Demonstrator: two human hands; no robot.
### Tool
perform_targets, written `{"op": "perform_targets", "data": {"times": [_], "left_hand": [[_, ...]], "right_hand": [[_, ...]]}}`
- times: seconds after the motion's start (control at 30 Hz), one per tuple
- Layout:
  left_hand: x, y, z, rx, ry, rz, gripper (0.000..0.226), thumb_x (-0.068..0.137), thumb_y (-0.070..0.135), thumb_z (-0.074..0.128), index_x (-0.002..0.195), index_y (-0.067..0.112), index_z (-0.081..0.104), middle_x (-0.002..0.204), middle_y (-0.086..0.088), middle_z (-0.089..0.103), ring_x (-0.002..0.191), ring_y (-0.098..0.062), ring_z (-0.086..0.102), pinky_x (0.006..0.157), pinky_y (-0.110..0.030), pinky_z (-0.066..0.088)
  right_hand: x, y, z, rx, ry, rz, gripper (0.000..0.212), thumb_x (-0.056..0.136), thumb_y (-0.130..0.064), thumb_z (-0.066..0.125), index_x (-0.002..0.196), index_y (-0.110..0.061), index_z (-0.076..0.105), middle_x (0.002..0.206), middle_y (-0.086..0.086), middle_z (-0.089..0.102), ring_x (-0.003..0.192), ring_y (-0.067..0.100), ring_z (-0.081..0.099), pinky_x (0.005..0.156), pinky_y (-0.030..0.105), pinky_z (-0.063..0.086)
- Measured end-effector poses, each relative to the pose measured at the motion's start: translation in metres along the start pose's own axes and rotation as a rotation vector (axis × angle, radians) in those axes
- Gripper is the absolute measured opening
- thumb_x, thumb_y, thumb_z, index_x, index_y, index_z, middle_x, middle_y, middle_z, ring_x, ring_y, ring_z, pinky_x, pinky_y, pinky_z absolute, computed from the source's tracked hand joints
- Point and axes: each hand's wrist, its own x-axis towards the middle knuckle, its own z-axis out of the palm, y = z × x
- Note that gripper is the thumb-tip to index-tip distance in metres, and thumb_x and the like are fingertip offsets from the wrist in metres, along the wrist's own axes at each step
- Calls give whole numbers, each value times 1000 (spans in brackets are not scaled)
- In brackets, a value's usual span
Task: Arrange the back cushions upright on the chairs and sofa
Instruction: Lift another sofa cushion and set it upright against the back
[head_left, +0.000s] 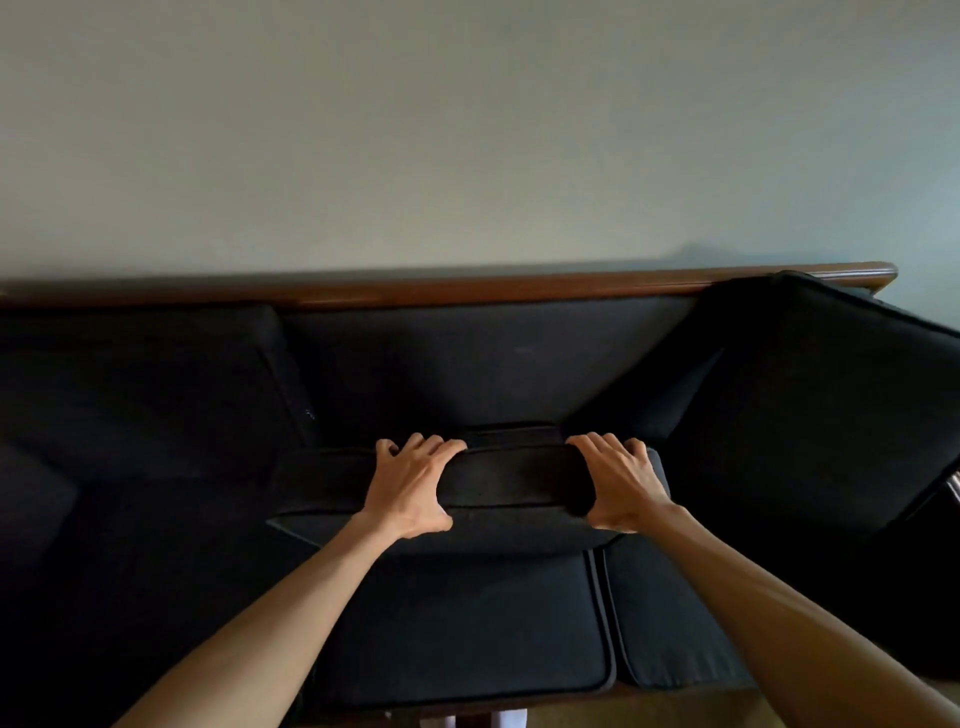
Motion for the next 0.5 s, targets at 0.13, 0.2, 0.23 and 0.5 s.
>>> {"op": "perform_targets", "data": {"times": [0.13,0.2,0.23,0.5], "left_hand": [[-5,-32,4,-19,21,31,107,56,56,74,148,34,25,144,10,43,130,-14,42,108,-47,25],[-6,-56,-1,52,-18,13,121,51,62,74,152,34,14,146,6,39,134,-17,39,112,-50,24],[-4,-65,-4,95,-43,-12,125,50,63,76,152,32,12,145,5,39,133,-18,39,112,-51,25],[40,-83,-30,175,-38,-27,107,54,52,81,145,28,30,130,6,53,120,-18,48,102,-46,32]], "right_hand": [[20,-7,-3,-80,-51,-9,108,56,-48,74,146,-22,21,137,-3,42,127,23,41,111,60,23],[29,-13,-1,-181,-73,0,127,49,-59,76,151,-21,11,140,2,37,129,29,39,107,70,18],[34,-17,2,-205,-62,-3,132,46,-64,76,152,-20,10,141,3,36,130,31,38,107,72,16],[77,-12,-11,-72,71,-9,102,53,-59,78,137,-22,35,130,-4,49,122,23,46,110,62,25]]}}
